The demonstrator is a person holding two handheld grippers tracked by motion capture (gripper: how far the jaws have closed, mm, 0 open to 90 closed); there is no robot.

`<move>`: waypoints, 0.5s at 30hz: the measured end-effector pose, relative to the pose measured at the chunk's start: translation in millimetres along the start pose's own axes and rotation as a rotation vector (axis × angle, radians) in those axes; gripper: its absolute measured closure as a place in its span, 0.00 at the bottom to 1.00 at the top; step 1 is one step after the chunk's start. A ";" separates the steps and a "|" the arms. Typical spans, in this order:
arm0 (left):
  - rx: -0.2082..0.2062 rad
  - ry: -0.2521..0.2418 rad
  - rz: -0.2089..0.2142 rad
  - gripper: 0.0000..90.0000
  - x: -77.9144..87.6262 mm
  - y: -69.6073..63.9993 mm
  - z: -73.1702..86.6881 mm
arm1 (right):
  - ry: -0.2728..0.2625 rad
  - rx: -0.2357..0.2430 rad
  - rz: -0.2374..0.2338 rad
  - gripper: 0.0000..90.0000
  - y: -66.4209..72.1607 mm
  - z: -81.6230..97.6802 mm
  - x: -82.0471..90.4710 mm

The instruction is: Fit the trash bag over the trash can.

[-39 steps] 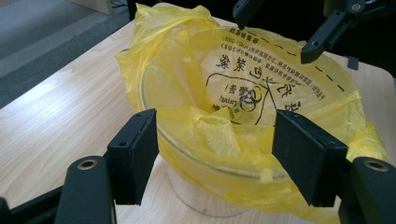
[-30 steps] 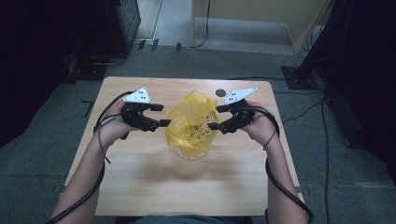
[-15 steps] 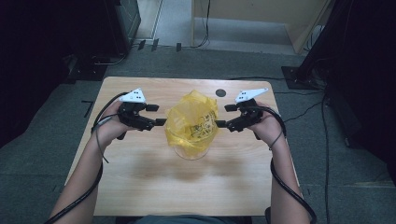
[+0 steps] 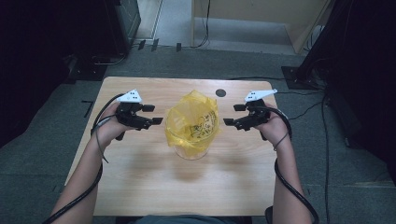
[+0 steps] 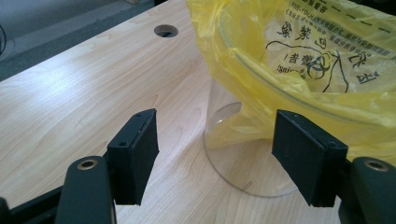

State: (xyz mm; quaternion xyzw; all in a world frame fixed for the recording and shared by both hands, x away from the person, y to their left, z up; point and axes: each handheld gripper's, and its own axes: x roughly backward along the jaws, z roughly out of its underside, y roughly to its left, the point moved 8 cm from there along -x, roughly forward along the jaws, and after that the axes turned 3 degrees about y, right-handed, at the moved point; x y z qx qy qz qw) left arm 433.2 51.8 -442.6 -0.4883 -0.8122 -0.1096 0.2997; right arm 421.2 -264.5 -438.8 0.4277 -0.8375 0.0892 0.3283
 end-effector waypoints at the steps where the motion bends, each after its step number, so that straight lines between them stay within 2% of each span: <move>1: -0.004 0.002 -0.003 0.34 -1.3 1.0 1.5 | -0.001 -0.002 0.001 0.20 -1.5 1.5 -1.2; 3: -0.010 0.012 -0.010 0.34 -3.9 3.1 5.0 | 0.001 -0.006 0.008 0.19 -4.7 5.0 -4.2; 9: 0.008 0.030 -0.002 0.34 -13.7 8.0 16.7 | 0.019 -0.023 0.005 0.19 -10.4 16.4 -14.3; 11: 0.016 0.048 0.000 0.34 -17.2 9.6 21.5 | 0.030 -0.023 0.002 0.19 -11.3 20.5 -18.8; 15: 0.017 0.045 0.007 0.34 -23.2 12.0 28.1 | 0.057 -0.009 0.003 0.19 -13.8 29.2 -28.3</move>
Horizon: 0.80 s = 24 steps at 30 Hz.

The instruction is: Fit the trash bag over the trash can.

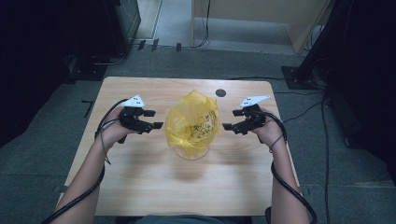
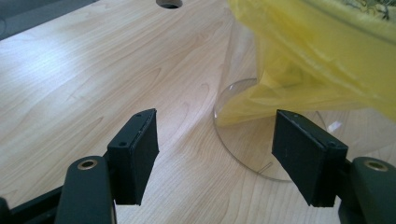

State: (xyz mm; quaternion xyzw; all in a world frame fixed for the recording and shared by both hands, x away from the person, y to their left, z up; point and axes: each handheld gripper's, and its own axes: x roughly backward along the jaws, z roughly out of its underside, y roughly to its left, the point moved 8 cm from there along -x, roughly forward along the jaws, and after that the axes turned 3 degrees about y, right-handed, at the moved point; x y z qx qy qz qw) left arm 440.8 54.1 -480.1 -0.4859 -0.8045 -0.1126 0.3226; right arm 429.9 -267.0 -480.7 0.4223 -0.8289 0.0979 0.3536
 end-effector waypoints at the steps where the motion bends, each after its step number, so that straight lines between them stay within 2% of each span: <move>1: -0.001 0.002 -0.002 0.34 -1.4 0.6 1.5 | 0.003 -0.004 0.000 0.19 -0.8 1.8 -1.9; 8: -0.021 0.016 0.002 0.34 -10.0 4.1 11.8 | 0.009 -0.033 0.006 0.19 -7.0 12.1 -10.8; 18: -0.017 0.036 0.000 0.34 -21.6 9.9 26.5 | 0.047 -0.047 0.009 0.19 -13.6 30.5 -26.2; 24: -0.001 0.056 -0.007 0.35 -27.9 16.0 38.6 | 0.068 -0.059 0.005 0.19 -17.2 41.6 -34.5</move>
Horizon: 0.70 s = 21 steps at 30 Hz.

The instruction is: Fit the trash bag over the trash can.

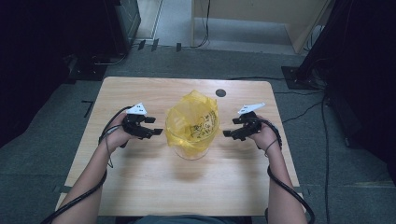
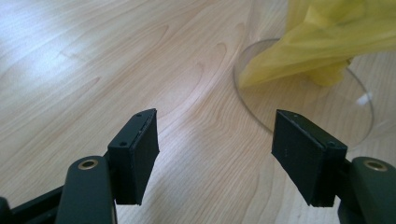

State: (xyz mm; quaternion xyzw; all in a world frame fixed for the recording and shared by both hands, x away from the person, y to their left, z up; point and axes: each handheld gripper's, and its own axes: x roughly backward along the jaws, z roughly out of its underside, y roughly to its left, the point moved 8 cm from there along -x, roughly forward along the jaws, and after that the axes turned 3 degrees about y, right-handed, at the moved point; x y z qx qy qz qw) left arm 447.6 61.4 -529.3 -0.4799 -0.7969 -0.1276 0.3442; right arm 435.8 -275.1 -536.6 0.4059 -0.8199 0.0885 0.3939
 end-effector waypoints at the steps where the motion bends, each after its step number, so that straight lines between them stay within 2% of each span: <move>1: 0.001 0.001 -0.001 0.35 -0.5 1.1 1.4 | 0.004 -0.004 0.000 0.19 -0.7 1.7 -1.1; 9: 0.018 -0.003 -0.008 0.35 -6.7 6.4 10.4 | 0.023 -0.012 0.005 0.19 -5.6 11.7 -8.7; 21: 0.006 0.006 -0.010 0.35 -16.8 9.2 19.5 | 0.030 -0.015 0.019 0.19 -10.8 19.0 -16.4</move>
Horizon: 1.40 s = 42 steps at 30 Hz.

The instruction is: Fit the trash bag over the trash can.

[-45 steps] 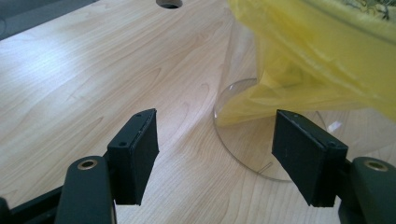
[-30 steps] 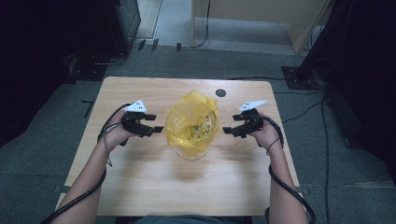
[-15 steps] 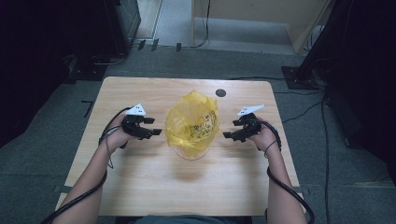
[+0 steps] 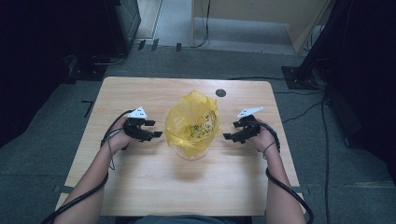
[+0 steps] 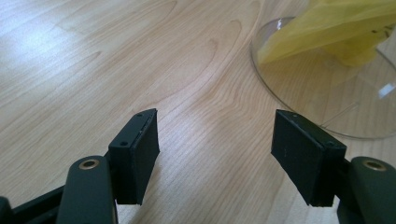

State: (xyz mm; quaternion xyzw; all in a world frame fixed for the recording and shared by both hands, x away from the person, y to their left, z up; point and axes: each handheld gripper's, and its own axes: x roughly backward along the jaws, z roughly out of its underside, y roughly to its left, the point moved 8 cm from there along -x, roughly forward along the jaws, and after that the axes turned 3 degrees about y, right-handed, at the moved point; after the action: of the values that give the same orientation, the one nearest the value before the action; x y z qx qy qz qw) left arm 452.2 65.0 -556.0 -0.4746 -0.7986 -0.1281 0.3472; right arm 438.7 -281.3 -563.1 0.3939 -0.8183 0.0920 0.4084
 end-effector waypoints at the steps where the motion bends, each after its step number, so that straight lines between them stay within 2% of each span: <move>1: -0.003 0.003 -0.004 0.35 -0.9 1.1 1.3 | -0.001 0.000 0.000 0.19 -0.2 0.3 -1.2; 8: -0.011 0.026 -0.022 0.35 -5.7 4.5 7.3 | -0.012 0.013 0.013 0.17 -0.2 0.4 -9.8; 12: -0.022 0.022 -0.027 0.35 -8.8 3.9 7.1 | -0.024 0.057 0.032 0.16 0.1 -1.1 -13.8; 17: -0.029 0.011 -0.043 0.35 -13.3 4.5 4.3 | -0.040 0.077 0.049 0.15 0.9 -3.7 -19.0; 21: -0.047 0.022 -0.064 0.32 -16.8 4.1 2.4 | -0.058 0.122 0.078 0.13 0.0 -6.5 -24.2; 23: -0.063 0.029 -0.074 0.30 -17.7 3.9 2.4 | -0.050 0.131 0.084 0.11 0.5 -6.9 -25.8; 27: -0.094 0.045 -0.080 0.26 -19.4 1.7 2.9 | -0.044 0.130 0.087 0.10 1.0 -7.3 -26.9; 42: -0.086 0.047 -0.091 0.22 -19.8 2.9 2.8 | -0.045 0.131 0.087 0.10 1.0 -7.3 -26.9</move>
State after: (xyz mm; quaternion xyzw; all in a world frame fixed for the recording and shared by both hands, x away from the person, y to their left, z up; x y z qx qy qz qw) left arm 459.6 54.8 -571.8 -0.4492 -0.8047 -0.1892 0.3390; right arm 451.9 -261.8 -578.0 0.3857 -0.8359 0.1540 0.3590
